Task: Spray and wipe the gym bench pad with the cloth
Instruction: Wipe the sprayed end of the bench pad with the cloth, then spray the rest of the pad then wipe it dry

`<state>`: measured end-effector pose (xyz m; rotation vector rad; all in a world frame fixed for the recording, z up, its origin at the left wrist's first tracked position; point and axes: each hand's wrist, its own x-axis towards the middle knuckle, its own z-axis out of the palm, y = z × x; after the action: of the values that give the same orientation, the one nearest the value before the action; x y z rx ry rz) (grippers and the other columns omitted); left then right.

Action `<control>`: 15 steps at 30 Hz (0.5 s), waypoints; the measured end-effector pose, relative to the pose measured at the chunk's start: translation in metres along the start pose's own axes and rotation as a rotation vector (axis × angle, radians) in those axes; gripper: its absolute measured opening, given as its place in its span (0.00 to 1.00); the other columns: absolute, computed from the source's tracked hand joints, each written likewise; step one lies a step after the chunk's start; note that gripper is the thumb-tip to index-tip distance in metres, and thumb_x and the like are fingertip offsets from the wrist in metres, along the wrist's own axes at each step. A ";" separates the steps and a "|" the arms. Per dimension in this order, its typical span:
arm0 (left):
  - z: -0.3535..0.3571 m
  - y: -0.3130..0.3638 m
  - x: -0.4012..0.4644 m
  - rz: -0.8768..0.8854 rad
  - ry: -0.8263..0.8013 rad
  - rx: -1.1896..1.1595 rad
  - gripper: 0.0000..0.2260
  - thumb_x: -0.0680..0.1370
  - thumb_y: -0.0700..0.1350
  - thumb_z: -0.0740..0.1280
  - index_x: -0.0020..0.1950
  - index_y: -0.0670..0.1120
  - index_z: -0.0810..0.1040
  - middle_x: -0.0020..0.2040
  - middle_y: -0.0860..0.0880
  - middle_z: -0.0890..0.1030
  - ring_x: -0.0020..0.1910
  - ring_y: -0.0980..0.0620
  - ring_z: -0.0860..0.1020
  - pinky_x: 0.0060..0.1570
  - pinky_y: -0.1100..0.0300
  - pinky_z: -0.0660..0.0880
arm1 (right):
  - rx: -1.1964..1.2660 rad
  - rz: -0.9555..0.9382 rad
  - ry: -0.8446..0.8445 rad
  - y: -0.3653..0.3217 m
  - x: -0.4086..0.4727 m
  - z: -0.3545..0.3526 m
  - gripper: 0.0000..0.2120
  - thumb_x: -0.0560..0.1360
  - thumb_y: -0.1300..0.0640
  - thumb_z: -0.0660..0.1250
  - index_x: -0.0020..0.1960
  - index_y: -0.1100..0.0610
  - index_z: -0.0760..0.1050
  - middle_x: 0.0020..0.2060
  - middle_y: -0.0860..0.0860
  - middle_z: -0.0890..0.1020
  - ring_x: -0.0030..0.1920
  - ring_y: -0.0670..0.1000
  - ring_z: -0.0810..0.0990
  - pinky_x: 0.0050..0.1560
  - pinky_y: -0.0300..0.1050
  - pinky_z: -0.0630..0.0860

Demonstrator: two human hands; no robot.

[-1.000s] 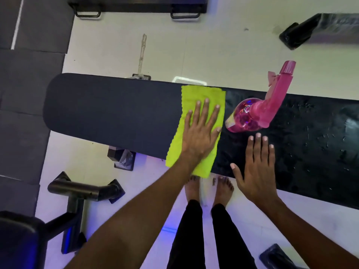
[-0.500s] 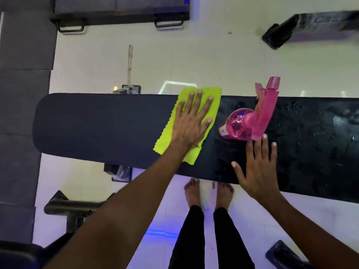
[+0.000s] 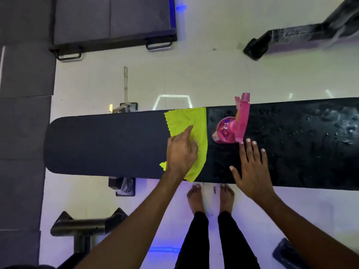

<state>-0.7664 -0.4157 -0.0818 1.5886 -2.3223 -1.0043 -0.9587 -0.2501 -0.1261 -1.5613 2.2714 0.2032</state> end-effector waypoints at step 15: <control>-0.009 0.112 0.003 0.230 0.071 -0.320 0.37 0.78 0.59 0.71 0.84 0.53 0.60 0.58 0.74 0.78 0.56 0.66 0.80 0.55 0.70 0.76 | 0.069 0.179 -0.053 0.068 -0.022 -0.003 0.40 0.85 0.42 0.56 0.86 0.59 0.42 0.86 0.60 0.47 0.87 0.61 0.46 0.85 0.64 0.46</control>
<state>-0.8501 -0.3985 -0.0082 1.1877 -2.1074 -1.1703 -1.0150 -0.2060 -0.1214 -1.3036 2.3506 0.2091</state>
